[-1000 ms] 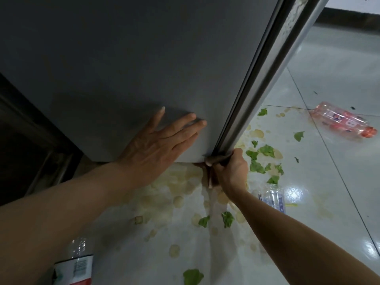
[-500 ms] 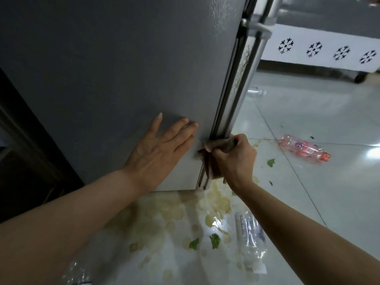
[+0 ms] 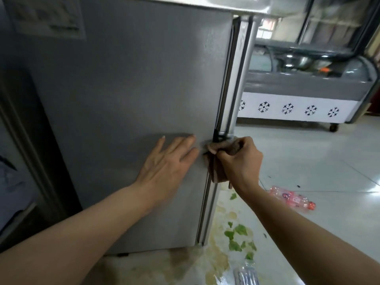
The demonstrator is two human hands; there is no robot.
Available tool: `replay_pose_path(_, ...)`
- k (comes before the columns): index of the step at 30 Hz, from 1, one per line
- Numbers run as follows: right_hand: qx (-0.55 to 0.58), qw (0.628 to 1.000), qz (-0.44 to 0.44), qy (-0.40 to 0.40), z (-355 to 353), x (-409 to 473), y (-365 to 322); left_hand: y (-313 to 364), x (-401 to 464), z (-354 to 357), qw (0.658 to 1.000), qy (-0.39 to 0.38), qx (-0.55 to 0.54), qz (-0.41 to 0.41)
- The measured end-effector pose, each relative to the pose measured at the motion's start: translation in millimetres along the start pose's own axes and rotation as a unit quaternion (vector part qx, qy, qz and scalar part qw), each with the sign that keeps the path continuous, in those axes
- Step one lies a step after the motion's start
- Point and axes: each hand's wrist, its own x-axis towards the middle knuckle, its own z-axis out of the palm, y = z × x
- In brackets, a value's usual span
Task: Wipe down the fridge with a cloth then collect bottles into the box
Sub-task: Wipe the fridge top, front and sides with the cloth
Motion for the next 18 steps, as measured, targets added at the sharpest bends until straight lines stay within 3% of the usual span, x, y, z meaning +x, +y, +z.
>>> replay_pose_path(3, -0.002, 1.0, -0.004, 0.004, -5.9, 9.7, -17.5, -5.1, 24.5, -31.8, 0.999, 0.035, 0.004, -0.026)
replay_pose_path(13, -0.029, 0.999, -0.021, -0.008, -22.6, 35.8, -57.0, -27.5, 63.4, -81.0, 0.998, 0.037, -0.021, -0.046)
replay_pose_path(18, -0.02, 0.998, -0.052, 0.008, -41.4, 62.5, -98.7, -38.7, 87.6, -111.1, 0.989, 0.139, 0.028, -0.03)
